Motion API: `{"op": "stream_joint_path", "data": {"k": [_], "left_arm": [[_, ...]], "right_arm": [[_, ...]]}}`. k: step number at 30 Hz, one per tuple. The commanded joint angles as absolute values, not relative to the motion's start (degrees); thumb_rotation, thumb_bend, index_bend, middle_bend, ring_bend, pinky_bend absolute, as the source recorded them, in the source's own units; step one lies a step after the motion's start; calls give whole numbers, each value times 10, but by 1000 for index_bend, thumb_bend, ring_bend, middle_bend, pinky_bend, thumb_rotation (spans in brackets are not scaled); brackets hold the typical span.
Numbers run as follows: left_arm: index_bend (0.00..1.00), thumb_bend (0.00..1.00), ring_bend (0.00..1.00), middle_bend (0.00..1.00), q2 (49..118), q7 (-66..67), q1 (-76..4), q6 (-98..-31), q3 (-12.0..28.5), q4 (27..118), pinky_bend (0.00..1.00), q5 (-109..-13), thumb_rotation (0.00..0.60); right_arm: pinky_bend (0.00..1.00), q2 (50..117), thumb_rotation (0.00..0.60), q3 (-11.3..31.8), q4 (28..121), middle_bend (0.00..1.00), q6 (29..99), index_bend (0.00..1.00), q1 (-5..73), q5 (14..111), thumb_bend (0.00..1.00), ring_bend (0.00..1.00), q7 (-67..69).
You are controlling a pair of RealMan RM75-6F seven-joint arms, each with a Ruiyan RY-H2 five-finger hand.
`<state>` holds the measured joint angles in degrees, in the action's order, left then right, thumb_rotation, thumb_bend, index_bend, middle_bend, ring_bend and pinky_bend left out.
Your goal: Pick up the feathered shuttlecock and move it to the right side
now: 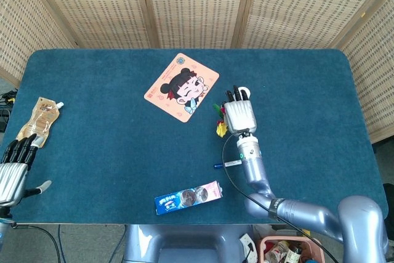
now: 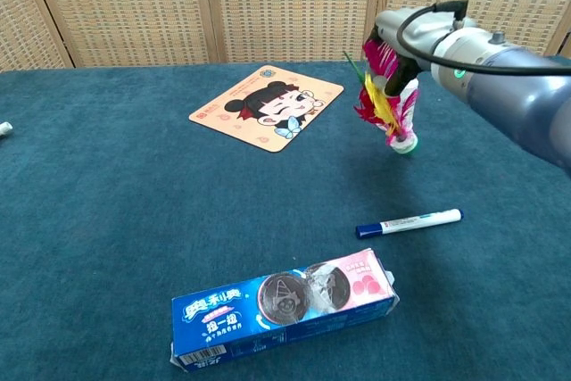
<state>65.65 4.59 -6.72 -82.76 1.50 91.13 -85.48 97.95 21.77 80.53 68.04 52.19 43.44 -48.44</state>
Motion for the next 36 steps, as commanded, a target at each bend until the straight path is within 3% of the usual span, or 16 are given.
{"op": "stream_joint_path", "data": {"k": [1,11,21,36], "left_arm": [[0,155,0,0,656,46,-67,-828,15,912,0,-856,600],[0,155,0,0,657,49,-66,-830,13,913,0,-860,600],[0,155,0,0,658,53,-65,-833,12,915,0,-863,600],[0,155,0,0,662,65,-64,-839,13,913,0,-866,600]], "right_arm": [[135,957,600,222,832,165,698,574,516,434,490,0,-496],[135,920,600,236,879,165,717,574,497,399,490,0,-481],[135,921,600,302,908,165,717,574,471,316,490,0,-366],[135,904,600,310,859,165,707,574,428,312,490,0,-251]]}}
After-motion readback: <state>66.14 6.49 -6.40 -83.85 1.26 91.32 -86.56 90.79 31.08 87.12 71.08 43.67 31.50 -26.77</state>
